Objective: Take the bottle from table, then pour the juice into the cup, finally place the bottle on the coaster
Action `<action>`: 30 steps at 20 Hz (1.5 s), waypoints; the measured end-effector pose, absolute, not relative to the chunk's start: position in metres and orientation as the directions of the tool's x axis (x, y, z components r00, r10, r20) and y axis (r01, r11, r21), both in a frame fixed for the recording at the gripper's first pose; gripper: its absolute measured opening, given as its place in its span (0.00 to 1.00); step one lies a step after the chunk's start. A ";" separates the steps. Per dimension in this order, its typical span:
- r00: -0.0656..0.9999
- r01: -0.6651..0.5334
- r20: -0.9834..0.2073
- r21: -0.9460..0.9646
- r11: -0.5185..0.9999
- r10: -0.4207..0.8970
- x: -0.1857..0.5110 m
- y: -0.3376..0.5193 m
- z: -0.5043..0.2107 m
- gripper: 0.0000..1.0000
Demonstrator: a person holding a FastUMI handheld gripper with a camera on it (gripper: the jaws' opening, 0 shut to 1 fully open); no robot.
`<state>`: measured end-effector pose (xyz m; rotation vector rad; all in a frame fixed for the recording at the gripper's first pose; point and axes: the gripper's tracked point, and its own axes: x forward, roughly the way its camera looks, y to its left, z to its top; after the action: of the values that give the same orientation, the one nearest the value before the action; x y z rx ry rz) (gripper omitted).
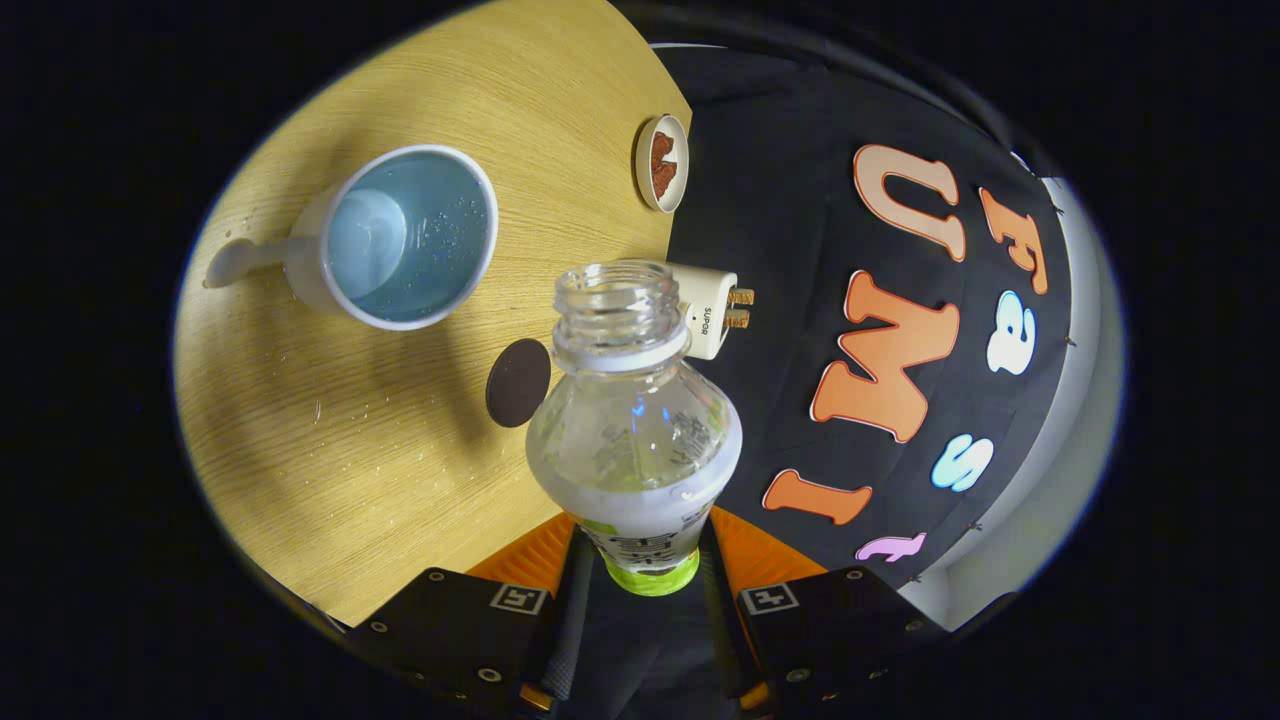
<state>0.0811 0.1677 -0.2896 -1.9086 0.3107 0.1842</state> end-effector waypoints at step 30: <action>0.948 -0.315 -0.298 -0.813 -0.489 -0.115 0.090 0.175 -0.282 0.55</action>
<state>0.0898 0.1753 -0.2817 -2.0814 0.3047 0.2487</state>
